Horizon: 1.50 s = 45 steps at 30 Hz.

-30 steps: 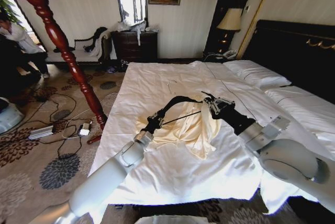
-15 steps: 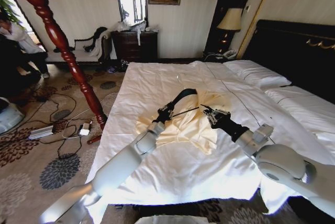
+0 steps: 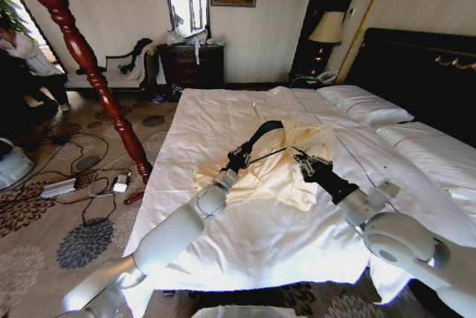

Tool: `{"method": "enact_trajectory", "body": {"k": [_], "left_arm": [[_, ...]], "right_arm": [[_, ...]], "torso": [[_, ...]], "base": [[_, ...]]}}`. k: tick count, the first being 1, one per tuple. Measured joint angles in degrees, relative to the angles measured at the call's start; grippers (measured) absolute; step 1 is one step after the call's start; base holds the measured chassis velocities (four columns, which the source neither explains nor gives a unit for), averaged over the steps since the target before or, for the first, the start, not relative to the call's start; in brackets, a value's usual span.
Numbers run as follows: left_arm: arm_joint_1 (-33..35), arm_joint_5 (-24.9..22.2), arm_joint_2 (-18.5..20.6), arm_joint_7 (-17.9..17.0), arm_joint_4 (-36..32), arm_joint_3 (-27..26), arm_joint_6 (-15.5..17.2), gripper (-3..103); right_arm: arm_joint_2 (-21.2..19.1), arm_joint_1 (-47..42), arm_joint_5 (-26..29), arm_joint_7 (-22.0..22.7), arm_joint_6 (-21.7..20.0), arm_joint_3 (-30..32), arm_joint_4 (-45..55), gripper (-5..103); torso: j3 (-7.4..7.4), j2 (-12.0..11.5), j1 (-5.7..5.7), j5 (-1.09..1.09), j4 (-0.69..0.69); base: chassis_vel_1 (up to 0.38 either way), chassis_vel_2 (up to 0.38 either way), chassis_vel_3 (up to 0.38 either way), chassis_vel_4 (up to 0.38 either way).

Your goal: Pick up the clothes from the bed and hang them on the clothes hanger.

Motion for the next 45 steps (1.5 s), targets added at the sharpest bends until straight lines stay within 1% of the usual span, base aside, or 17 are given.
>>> {"method": "enact_trajectory", "body": {"k": [2,3,6,15,23,24,28,29,31,34,35,36,38,40,42,44,45], "left_arm": [[-0.2,-8.3,-0.2,-1.1,-1.7,0.9,0.1,19],[-0.2,-8.3,-0.2,-1.1,-1.7,0.9,0.1,19],[-0.9,-13.0,-0.2,-1.7,-3.7,2.1,0.2,19],[-1.4,-12.0,2.2,-2.0,-6.1,2.5,-0.3,19],[-0.2,-9.4,5.6,-1.3,-9.2,1.0,-0.9,19],[0.0,-9.2,6.0,-1.2,-9.6,0.6,-0.9,19],[0.5,-8.9,6.8,-0.9,-10.3,-0.8,-1.2,19],[0.5,-8.8,6.9,-0.9,-10.4,-1.6,-1.4,19],[0.5,-8.7,6.9,-0.9,-10.3,-1.7,-1.5,19],[0.4,-7.8,6.6,-0.7,-9.7,-2.7,-1.9,19],[0.4,-7.8,6.6,-0.7,-9.7,-2.7,-1.9,19],[0.4,-7.7,6.6,-0.7,-9.7,-3.0,-2.0,19],[0.1,-7.2,6.7,-0.5,-9.6,-4.2,-2.1,19],[0.1,-7.1,6.9,-0.5,-9.7,-4.5,-2.1,19],[0.1,-7.0,7.9,-0.4,-10.1,-5.2,-2.1,19],[0.3,-7.0,9.1,-0.4,-10.8,-5.7,-2.1,19],[0.3,-7.0,9.1,-0.4,-10.8,-5.7,-2.1,19]], "right_arm": [[1.8,0.2,-1.9,-2.3,0.9,-1.6,-0.6,1],[1.8,0.2,-1.9,-2.3,0.9,-1.6,-0.6,1],[4.3,0.8,-4.7,-3.4,1.8,-4.2,-2.5,1],[8.1,0.8,-6.8,-3.1,2.9,-6.8,-3.9,1],[9.0,1.7,-5.0,1.8,2.2,-7.4,-3.8,1],[9.1,1.7,-5.0,2.8,1.9,-7.4,-3.7,-1],[9.2,0.9,-8.0,3.6,1.5,-7.5,-3.6,7],[9.1,0.6,-9.9,3.4,1.5,-7.8,-3.3,18],[9.1,0.5,-10.1,3.4,1.5,-8.0,-3.2,18],[8.8,-1.2,-12.7,2.7,1.3,-8.2,-3.1,34],[8.8,-1.2,-12.7,2.7,1.3,-8.2,-3.1,34],[8.6,-1.7,-13.6,2.3,1.3,-7.9,-3.2,39],[8.1,-3.7,-17.2,-1.0,4.5,-5.6,-4.2,50],[8.1,-3.7,-17.4,-1.8,5.9,-4.9,-4.5,50],[8.2,-2.7,-15.3,-2.6,8.8,-2.2,-4.6,61],[8.4,-0.9,-10.5,-2.3,9.6,2.2,-4.4,72],[8.4,-0.9,-10.5,-2.3,9.6,2.2,-4.4,72]], "torso": [[0.00,0.0,0.00,0.00,0.00],[0.00,0.0,0.00,0.00,0.00],[0.00,0.0,0.00,0.00,-0.01],[0.00,0.0,-0.01,0.00,0.00],[0.00,0.0,-0.01,-0.01,0.01],[0.00,0.0,-0.01,-0.01,0.01],[0.00,0.0,-0.01,-0.01,0.00],[0.00,0.0,0.00,-0.01,0.00],[0.00,0.0,-0.01,-0.01,0.00],[0.00,0.0,-0.01,-0.01,0.00],[0.00,0.0,-0.01,-0.01,0.00],[0.00,0.0,-0.01,0.00,0.00],[0.00,0.0,-0.01,0.00,-0.02],[0.00,0.0,-0.01,0.00,-0.02],[0.00,0.0,-0.01,0.00,-0.01],[0.00,0.0,0.00,-0.01,0.02],[0.00,0.0,0.00,-0.01,0.02]], "base": [[0.000,0.000,0.000,0.000],[0.000,0.000,0.000,0.000],[0.000,0.000,0.000,0.000],[0.000,0.000,0.000,0.000],[0.000,0.000,0.000,0.000],[0.000,0.000,0.000,0.000],[0.000,0.000,0.000,0.000],[0.000,0.000,0.000,0.000],[0.000,0.000,0.000,0.000],[0.000,0.000,0.000,0.000],[0.000,0.000,0.000,0.000],[0.000,0.000,0.000,0.000],[0.000,0.000,0.000,0.000],[0.000,0.000,0.000,0.000],[0.000,0.000,0.000,0.000],[0.000,0.000,0.000,0.000],[0.000,0.000,0.000,0.000]]}}
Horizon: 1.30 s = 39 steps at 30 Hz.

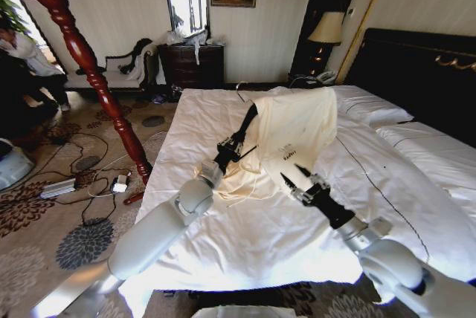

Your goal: Pick up the clothes from the bed and hang them on the clothes hanger.

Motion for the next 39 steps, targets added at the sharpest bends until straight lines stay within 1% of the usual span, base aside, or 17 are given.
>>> {"method": "enact_trajectory", "body": {"k": [3,6,8,11,14,18,20,21,24,25,26,28,30,32,33,37,39], "left_arm": [[0.4,-0.1,1.3,0.2,-1.3,-0.5,-0.1,19],[1.0,-1.1,3.7,1.9,-3.5,-1.9,-1.3,19],[1.1,-1.4,4.6,2.4,-4.0,-2.1,-1.6,19],[0.8,-2.3,9.0,4.3,-6.4,-2.2,-2.5,19],[0.3,-2.4,11.5,5.5,-8.0,-2.0,-3.0,19],[0.0,-2.0,14.9,7.6,-9.9,-2.3,-3.7,19],[0.0,-1.6,17.7,9.1,-11.5,-2.6,-4.2,19],[0.0,-1.6,17.7,9.1,-11.5,-2.6,-4.2,19],[1.1,-0.3,20.7,10.0,-13.5,-3.4,-4.7,19],[1.7,0.0,21.1,10.1,-13.8,-3.7,-4.8,19],[1.7,0.0,21.1,10.1,-13.8,-3.7,-4.8,19],[3.3,1.1,21.9,10.3,-14.2,-4.6,-5.2,19],[4.6,2.2,22.1,10.6,-14.4,-5.4,-5.6,19],[5.2,2.8,22.2,10.7,-14.4,-5.8,-5.9,19],[6.5,4.0,22.2,11.0,-14.3,-6.4,-6.4,19],[7.9,5.5,22.2,11.4,-14.3,-7.1,-7.0,19],[8.6,6.6,22.1,11.7,-14.4,-7.2,-7.4,19]], "right_arm": [[0.9,1.7,3.4,0.1,0.1,5.5,-0.4,83],[5.7,4.4,3.0,-2.3,0.1,12.3,-2.9,93],[7.6,5.5,2.2,-3.0,0.2,12.7,-3.8,97],[16.5,11.7,-3.0,-8.0,1.7,11.5,-9.2,100],[20.4,15.6,-3.5,-12.1,2.9,10.4,-13.2,100],[22.0,18.5,2.5,-15.3,3.4,9.6,-16.4,100],[18.2,16.7,11.7,-18.9,1.5,9.3,-15.1,100],[18.2,16.7,11.7,-18.9,1.5,9.3,-15.1,100],[6.2,11.6,23.4,-27.6,-2.1,9.8,-11.9,100],[3.3,10.8,25.5,-29.9,-3.0,10.0,-11.3,100],[3.3,10.8,25.5,-29.9,-3.0,10.0,-11.3,100],[-3.7,9.7,29.5,-34.1,-5.2,10.3,-9.9,100],[-8.8,10.1,30.2,-35.9,-5.9,9.8,-9.2,100],[-10.3,10.3,30.2,-36.2,-6.0,9.5,-9.2,100],[-14.2,10.6,29.4,-36.4,-6.5,9.1,-9.2,100],[-17.5,10.6,27.6,-36.4,-8.1,8.9,-9.9,100],[-19.0,10.6,26.3,-33.6,-9.3,8.8,-10.4,100]], "torso": [[0.00,0.0,0.00,0.00,-0.01],[0.00,0.0,0.00,-0.01,-0.04],[0.00,0.0,0.00,-0.03,-0.05],[0.00,0.0,0.00,0.00,-0.03],[0.00,0.0,0.00,0.03,-0.02],[0.00,0.0,0.00,0.02,-0.01],[0.00,0.0,0.00,0.02,-0.01],[0.00,0.0,0.00,0.02,-0.01],[-0.01,0.0,-0.01,-0.01,-0.04],[0.00,0.0,0.00,-0.02,-0.02],[0.00,0.0,0.00,-0.02,-0.02],[0.00,0.0,0.00,-0.02,-0.01],[0.00,0.0,0.00,-0.02,0.00],[0.00,0.0,0.00,-0.02,0.00],[0.00,0.0,0.00,-0.01,-0.02],[0.00,0.0,0.00,0.00,-0.02],[0.00,0.0,0.00,0.01,-0.03]], "base": [[0.000,0.000,0.000,0.000],[0.000,0.000,0.000,0.000],[0.000,0.000,0.000,0.000],[0.000,0.000,0.000,0.000],[0.000,0.000,0.000,0.000],[0.000,0.000,0.000,0.000],[0.000,0.000,0.000,0.000],[0.000,0.000,0.000,0.000],[0.000,0.000,0.000,0.000],[0.000,0.000,0.000,0.000],[0.000,0.000,0.000,0.000],[0.000,0.000,0.000,0.000],[0.000,0.000,0.000,0.000],[0.000,0.000,0.000,0.000],[0.000,0.000,0.000,0.000],[0.000,0.000,0.000,0.000],[0.000,0.000,0.000,0.000]]}}
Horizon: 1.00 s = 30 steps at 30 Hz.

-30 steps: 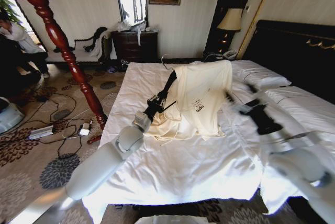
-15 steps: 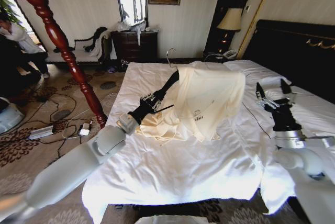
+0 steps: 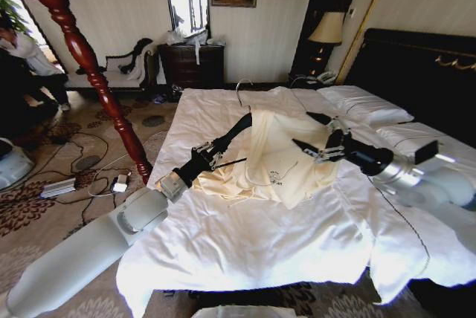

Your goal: Pick up the clothes from the bed and hang them on the clothes hanger.

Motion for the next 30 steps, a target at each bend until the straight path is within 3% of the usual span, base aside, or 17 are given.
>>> {"method": "enact_trajectory", "body": {"k": [2,4,10,14,16,19,20,23,30], "left_arm": [[0.2,0.4,0.0,0.1,0.0,0.0,-0.1,19],[0.6,1.7,0.0,0.4,0.4,0.1,-0.4,19],[2.5,5.2,-0.2,0.8,1.8,0.3,-1.2,19],[7.1,8.8,-0.8,1.0,2.4,-2.7,-1.8,19],[7.6,9.1,-0.9,1.0,2.4,-3.0,-1.9,19],[8.4,10.4,-1.4,1.1,2.3,-3.8,-2.2,19],[8.4,10.4,-1.4,1.1,2.3,-3.8,-2.2,19],[8.3,11.0,-1.7,1.1,2.2,-4.1,-2.4,19],[8.6,12.7,-2.1,1.4,2.0,-4.4,-3.5,19]], "right_arm": [[-0.2,0.1,-0.4,1.7,-0.3,0.0,-0.1,100],[-0.7,0.8,-1.1,6.8,-1.0,0.1,-0.5,100],[-2.5,1.7,0.2,11.1,-3.1,1.0,-0.2,100],[-6.4,2.2,2.8,14.5,-9.3,1.1,0.5,100],[-6.9,2.2,3.3,14.7,-10.5,1.0,0.5,100],[-8.7,2.2,4.6,14.1,-17.7,0.5,0.5,100],[-8.7,2.2,4.6,14.1,-17.7,0.5,0.5,100],[-9.9,2.2,4.8,10.5,-23.1,0.2,-0.3,100],[-12.7,2.5,6.0,7.1,-26.8,0.0,-1.6,100]], "torso": [[0.00,0.0,0.00,0.00,0.00],[0.00,0.0,0.00,0.02,0.00],[0.00,0.0,0.00,0.01,-0.02],[0.00,0.0,0.00,-0.02,0.02],[0.00,0.0,0.00,-0.02,0.03],[0.00,0.0,0.00,0.00,0.00],[0.00,0.0,0.00,0.00,0.00],[0.00,0.0,0.00,0.01,-0.01],[0.00,0.0,0.00,0.00,0.01]], "base": [[0.000,0.000,0.000,0.000],[0.000,0.000,0.000,0.000],[0.000,0.000,0.000,0.000],[0.000,0.000,0.000,0.000],[0.000,0.000,0.000,0.000],[0.000,0.000,0.000,0.000],[0.000,0.000,0.000,0.000],[0.000,0.000,0.000,0.000],[0.000,0.000,0.000,0.000]]}}
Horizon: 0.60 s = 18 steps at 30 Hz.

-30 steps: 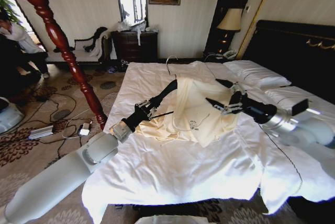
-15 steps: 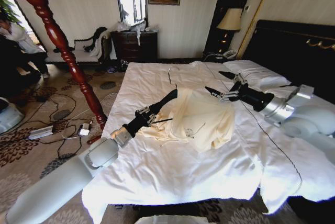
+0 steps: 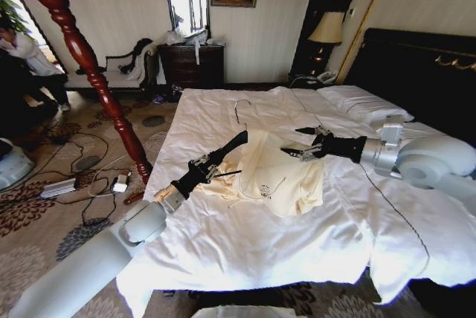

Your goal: Pick up the clothes from the bed and hang them on the clothes hanger.

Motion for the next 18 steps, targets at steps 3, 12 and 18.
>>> {"method": "enact_trajectory", "body": {"k": [3,12,18], "left_arm": [[0.0,1.0,-0.3,0.2,0.0,-0.1,-0.7,19],[-0.9,2.4,-1.7,0.2,1.1,0.4,-0.8,19],[-1.6,2.5,-2.0,0.1,1.6,0.8,-0.6,19]], "right_arm": [[-0.9,0.1,0.8,-1.4,-1.5,0.0,-0.1,101],[-1.4,-0.1,1.2,-5.6,-2.8,-0.3,-0.2,73],[-1.1,-0.3,0.0,-6.5,-1.6,-0.7,-0.5,50]], "torso": [[0.00,0.0,0.00,0.00,0.00],[0.00,0.0,0.00,0.00,0.00],[0.00,0.0,0.00,0.00,0.00]], "base": [[0.000,0.000,0.000,0.000],[0.000,0.000,0.000,0.000],[0.000,0.000,0.000,0.000]]}}
